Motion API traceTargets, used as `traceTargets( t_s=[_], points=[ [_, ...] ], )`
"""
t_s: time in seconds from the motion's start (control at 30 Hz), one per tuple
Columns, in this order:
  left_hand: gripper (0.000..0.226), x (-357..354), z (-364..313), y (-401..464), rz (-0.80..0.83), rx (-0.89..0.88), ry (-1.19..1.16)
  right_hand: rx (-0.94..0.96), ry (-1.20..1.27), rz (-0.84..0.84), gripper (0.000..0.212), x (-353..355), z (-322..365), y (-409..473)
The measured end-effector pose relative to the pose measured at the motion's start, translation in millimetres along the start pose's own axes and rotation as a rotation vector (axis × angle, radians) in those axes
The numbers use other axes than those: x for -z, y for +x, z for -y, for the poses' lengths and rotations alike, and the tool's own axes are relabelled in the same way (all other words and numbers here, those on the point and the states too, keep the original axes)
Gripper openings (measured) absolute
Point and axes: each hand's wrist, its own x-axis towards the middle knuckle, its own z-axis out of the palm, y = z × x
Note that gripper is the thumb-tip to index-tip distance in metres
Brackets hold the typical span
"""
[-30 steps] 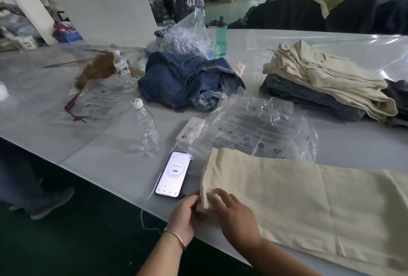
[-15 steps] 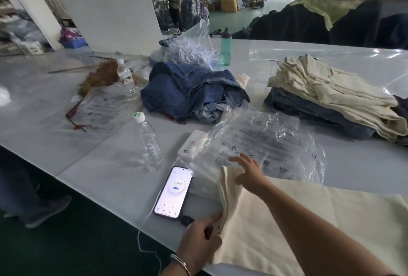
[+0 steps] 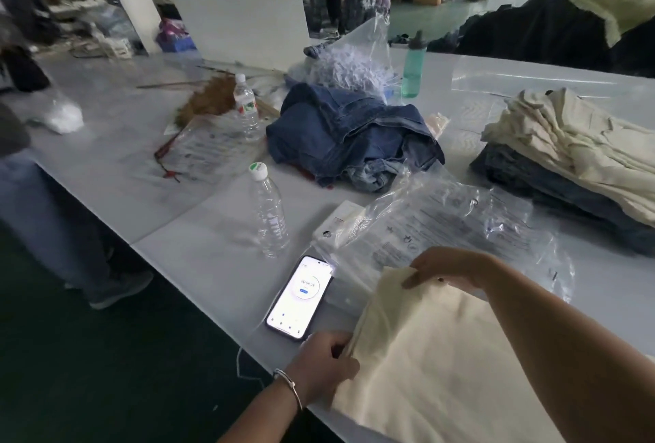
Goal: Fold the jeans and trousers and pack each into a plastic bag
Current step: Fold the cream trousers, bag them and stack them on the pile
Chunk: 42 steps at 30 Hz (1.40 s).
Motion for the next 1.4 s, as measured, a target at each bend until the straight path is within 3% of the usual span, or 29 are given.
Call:
traceTargets(
  t_s=[0.13,0.23,0.3,0.43,0.57,0.73,0.97,1.1,1.2,1.4],
  points=[
    [0.015,1,-5,6,-0.217,-0.090,0.008,0.127,0.355,-0.005,0.018,11,6,16],
    [0.016,0,-1,15,-0.348,0.033,0.024,0.112,0.596,0.005,0.011,7,-1,26],
    [0.012,-4,8,20,-0.349,0.123,0.151,0.081,0.479,-0.078,0.004,-6,-5,34],
    [0.020,-16,21,19,-0.372,0.127,0.235,0.039,0.163,-0.156,0.019,-28,-3,52],
    [0.015,-14,20,19,-0.357,0.145,0.102,0.036,0.170,-0.284,0.025,-34,-1,72],
    [0.029,-9,16,29,-0.366,0.192,-0.011,0.064,0.190,-0.379,0.025,-34,-8,87],
    [0.015,-6,21,30,-0.357,0.241,0.066,-0.011,0.205,-0.305,0.021,-27,-16,85],
    [0.025,-4,15,25,-0.340,0.221,-0.029,0.078,0.138,-0.381,0.017,-27,-9,84],
    [0.016,1,13,28,-0.382,0.176,-0.091,0.175,0.269,-0.499,0.009,-31,-9,84],
    [0.017,-6,18,26,-0.415,0.201,0.147,0.189,0.376,-0.578,0.028,-35,-21,77]
  ],
)
